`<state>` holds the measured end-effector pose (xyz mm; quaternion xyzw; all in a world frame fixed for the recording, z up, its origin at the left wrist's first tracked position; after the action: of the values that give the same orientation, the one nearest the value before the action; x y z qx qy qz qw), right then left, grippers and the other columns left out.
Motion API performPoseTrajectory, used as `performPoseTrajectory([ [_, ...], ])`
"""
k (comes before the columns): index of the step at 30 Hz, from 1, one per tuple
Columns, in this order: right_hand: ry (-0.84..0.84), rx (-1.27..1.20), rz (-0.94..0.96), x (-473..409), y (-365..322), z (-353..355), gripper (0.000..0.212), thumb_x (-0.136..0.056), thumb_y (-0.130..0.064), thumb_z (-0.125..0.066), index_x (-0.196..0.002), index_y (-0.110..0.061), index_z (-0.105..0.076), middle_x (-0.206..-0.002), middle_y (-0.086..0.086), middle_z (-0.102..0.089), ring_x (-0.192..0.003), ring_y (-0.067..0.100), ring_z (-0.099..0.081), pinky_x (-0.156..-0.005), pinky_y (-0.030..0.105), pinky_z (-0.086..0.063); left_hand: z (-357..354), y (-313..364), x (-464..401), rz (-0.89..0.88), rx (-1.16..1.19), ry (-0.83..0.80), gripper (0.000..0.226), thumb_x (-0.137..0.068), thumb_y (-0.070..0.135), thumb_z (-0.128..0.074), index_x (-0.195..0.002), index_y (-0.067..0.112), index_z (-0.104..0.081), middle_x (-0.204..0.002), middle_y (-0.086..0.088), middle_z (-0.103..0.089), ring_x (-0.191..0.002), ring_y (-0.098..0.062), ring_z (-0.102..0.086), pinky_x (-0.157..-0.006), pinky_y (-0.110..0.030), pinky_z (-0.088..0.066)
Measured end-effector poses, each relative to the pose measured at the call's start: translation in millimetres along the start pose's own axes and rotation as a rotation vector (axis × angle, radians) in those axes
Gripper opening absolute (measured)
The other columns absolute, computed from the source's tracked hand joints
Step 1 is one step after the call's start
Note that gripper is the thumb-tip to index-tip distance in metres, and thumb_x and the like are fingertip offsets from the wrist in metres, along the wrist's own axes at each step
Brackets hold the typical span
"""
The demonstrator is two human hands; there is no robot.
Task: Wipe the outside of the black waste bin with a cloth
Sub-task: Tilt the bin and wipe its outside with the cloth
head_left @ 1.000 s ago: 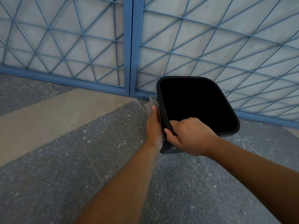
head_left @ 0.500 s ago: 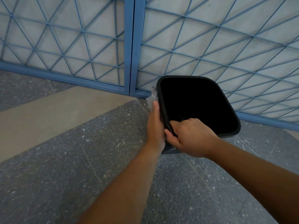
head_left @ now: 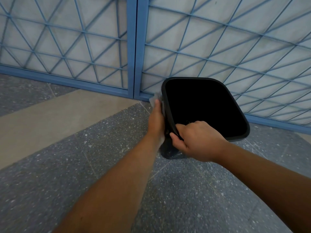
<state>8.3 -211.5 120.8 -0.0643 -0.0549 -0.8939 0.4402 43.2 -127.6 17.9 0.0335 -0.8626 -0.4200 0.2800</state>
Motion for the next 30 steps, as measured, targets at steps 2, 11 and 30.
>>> performPoseTrajectory([
  [2,-0.001,0.000,-0.001,0.1,0.1,0.4,0.036,-0.098,-0.046,-0.026,-0.079,-0.020,-0.042,-0.056,-0.007,-0.035,-0.054,0.019,-0.042,-0.058,0.032,-0.032,-6.8,6.2,3.9,-0.077,0.006,-0.021,0.049,-0.107,0.046,-0.041,-0.116,0.009,-0.071,-0.093,0.000,-0.076,-0.086,-0.010,-0.073,-0.074,-0.022,-0.057],
  [11,0.005,0.002,0.006,0.6,0.4,-0.2,0.038,-0.097,-0.047,-0.023,-0.082,-0.019,-0.044,-0.060,-0.004,-0.045,-0.054,0.018,-0.046,-0.058,0.033,-0.035,-3.4,-18.9,22.5,-0.096,0.005,-0.106,0.055,-0.108,0.050,-0.034,-0.131,0.012,-0.066,-0.117,-0.005,-0.075,-0.111,-0.015,-0.071,-0.093,-0.024,-0.055],
  [30,-0.001,-0.006,0.005,1.0,0.2,0.1,0.037,-0.097,-0.047,-0.023,-0.080,-0.020,-0.042,-0.060,-0.004,-0.043,-0.053,0.017,-0.046,-0.058,0.033,-0.039,-0.8,-10.9,21.7,-0.242,-0.059,-0.070,0.048,-0.109,0.045,-0.034,-0.124,0.015,-0.069,-0.115,-0.004,-0.075,-0.108,-0.014,-0.070,-0.091,-0.025,-0.053],
])
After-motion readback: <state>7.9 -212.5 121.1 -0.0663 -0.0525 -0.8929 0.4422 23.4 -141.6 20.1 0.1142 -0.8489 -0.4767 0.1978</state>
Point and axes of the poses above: each hand's wrist, its own x-axis away from the middle knuckle, its own z-axis out of the back of the hand, y = z × x, the point moved 7 cm from there along -x, towards the middle knuckle
